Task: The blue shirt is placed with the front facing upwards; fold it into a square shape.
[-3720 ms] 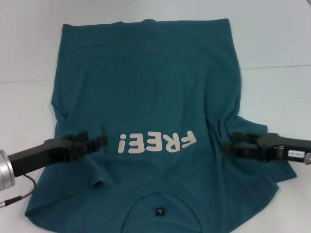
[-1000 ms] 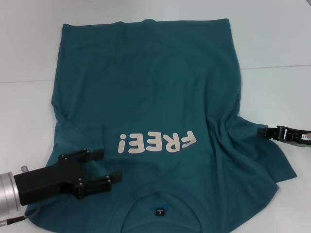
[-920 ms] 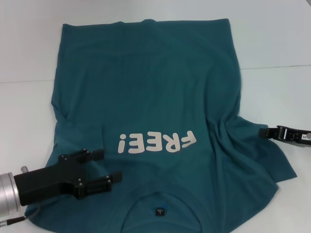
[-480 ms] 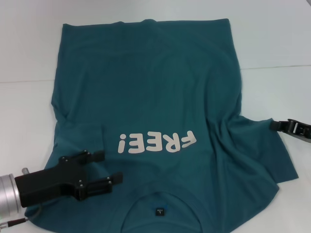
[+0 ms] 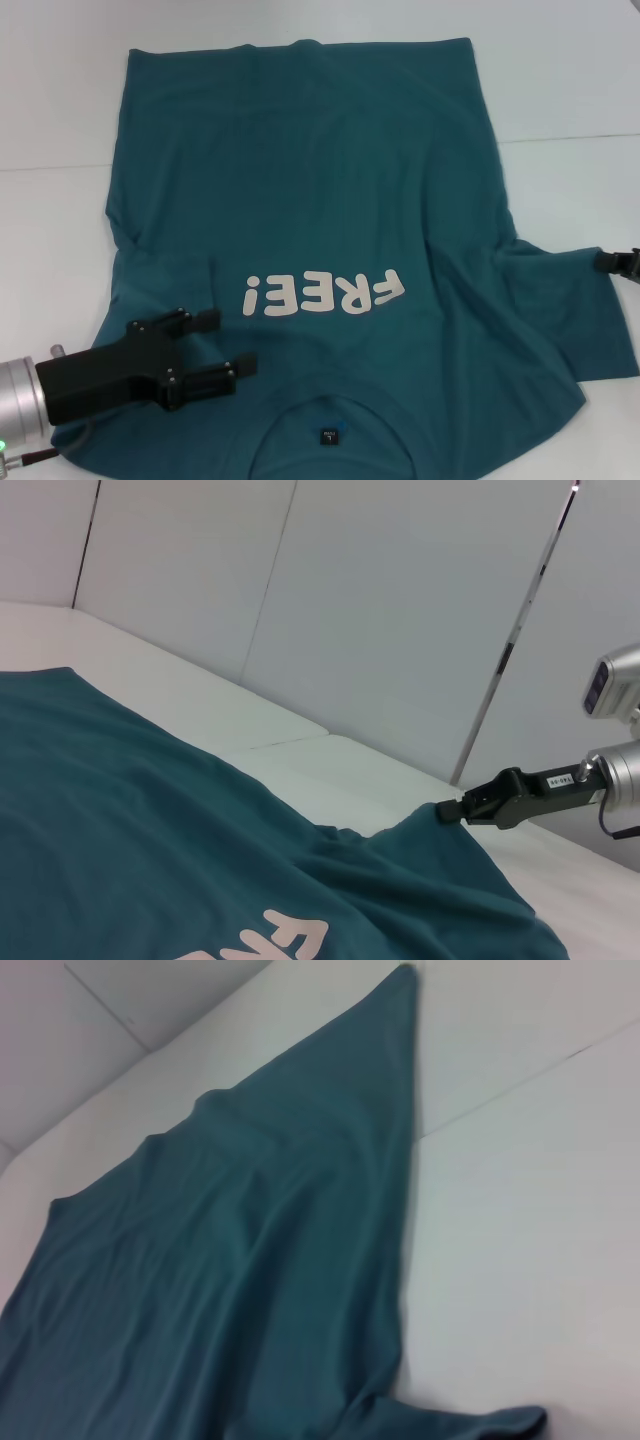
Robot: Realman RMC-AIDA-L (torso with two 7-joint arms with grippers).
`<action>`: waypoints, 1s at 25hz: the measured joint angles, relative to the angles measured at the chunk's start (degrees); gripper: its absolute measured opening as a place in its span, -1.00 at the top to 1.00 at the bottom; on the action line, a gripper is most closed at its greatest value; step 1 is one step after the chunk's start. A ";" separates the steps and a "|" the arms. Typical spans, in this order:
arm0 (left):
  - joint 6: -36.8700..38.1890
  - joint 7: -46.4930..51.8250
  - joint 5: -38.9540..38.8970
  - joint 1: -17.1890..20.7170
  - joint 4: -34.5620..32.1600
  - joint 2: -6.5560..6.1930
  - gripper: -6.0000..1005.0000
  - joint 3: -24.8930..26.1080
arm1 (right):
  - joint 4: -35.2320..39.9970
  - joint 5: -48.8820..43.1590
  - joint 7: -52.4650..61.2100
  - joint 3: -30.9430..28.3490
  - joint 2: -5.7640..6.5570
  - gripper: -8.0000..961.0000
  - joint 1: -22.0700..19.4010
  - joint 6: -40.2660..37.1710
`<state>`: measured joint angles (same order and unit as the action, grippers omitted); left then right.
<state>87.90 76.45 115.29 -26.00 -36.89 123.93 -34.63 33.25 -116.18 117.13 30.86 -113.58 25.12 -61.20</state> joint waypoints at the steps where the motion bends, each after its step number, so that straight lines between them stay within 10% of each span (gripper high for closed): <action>1: 0.06 0.13 -0.03 0.04 0.02 0.00 -0.75 0.00 | 0.02 0.00 -0.14 -0.17 0.06 0.98 -0.09 0.18; 25: -0.33 0.45 -0.07 -0.09 2.21 0.09 -0.75 -0.01 | 2.67 -0.31 -3.65 -1.48 1.56 0.98 0.59 1.29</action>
<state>87.57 76.90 115.22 -26.09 -34.68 124.02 -34.63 35.91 -116.49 113.47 29.38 -112.02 25.72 -59.91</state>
